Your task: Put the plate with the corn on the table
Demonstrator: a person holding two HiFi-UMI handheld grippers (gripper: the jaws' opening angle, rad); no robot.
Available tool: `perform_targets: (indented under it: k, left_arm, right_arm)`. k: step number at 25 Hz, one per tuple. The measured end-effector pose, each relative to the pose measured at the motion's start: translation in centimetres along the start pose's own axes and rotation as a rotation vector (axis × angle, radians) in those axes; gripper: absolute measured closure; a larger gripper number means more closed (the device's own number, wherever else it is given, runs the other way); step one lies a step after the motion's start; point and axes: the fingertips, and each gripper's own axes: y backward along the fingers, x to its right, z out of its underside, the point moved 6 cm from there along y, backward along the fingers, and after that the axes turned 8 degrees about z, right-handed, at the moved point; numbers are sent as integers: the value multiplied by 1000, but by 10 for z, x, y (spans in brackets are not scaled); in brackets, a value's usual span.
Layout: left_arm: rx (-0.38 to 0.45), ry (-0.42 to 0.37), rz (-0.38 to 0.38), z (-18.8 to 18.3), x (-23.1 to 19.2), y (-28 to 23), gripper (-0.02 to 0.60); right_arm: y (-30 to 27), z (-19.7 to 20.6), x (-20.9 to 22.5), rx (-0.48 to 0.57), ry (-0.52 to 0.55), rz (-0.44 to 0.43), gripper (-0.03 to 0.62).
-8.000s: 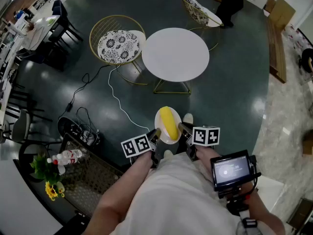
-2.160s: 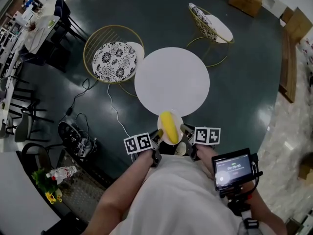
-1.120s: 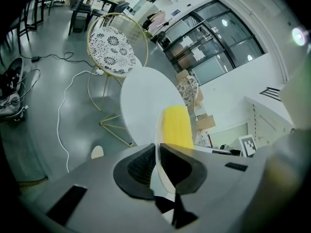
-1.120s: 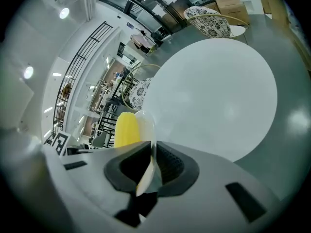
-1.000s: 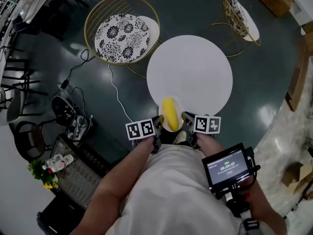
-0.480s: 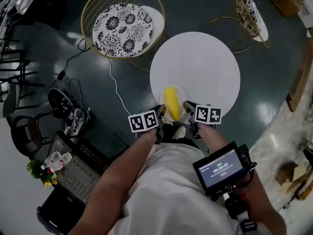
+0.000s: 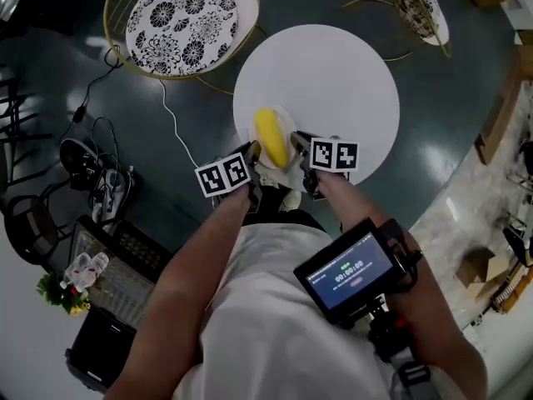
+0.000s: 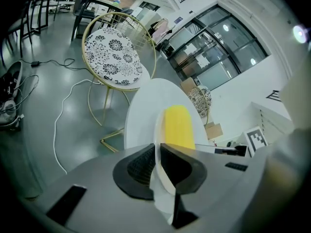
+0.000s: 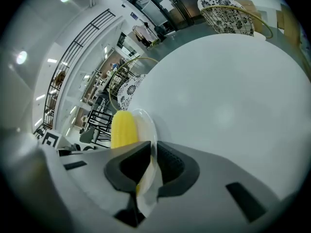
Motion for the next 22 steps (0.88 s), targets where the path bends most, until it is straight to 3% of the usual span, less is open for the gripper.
perform_targets:
  k: [12,22]
  left_arm:
    - [29,-20,-35,-21,-6,-14,546]
    - [-15,-115,-92,-27,-2,-21,540]
  right_arm:
    - [-17,-26,-6,41,107,55,553]
    - [-18,-31,-17,79,405,150,549]
